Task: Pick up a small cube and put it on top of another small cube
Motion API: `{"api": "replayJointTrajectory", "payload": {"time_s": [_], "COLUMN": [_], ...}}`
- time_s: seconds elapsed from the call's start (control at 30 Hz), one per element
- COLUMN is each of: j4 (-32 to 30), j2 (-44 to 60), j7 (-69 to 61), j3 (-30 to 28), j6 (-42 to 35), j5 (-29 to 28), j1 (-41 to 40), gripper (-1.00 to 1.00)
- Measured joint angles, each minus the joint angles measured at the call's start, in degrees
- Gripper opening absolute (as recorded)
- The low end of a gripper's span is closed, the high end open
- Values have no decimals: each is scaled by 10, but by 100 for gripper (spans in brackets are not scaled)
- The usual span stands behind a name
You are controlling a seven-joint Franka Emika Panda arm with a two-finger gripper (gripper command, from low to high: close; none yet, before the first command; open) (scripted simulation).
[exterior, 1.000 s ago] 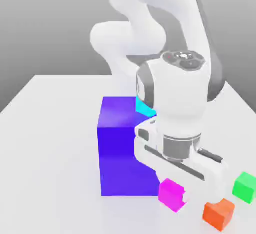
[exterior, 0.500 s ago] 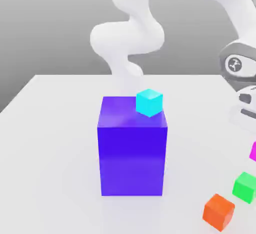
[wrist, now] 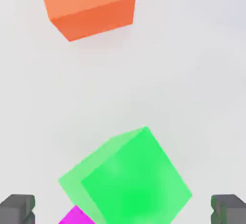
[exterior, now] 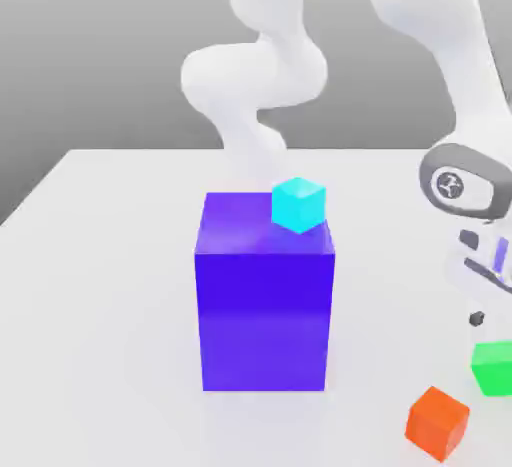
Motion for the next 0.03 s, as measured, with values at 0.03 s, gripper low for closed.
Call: {"api": "replayJointTrajectory", "payload": {"time_s": [0.03], "j4": [-2], "j2": [-19], "j7": [-11], "j3": [5], "j6": [-17], "j5": [16], "j1": [-3], "gripper": [100]}}
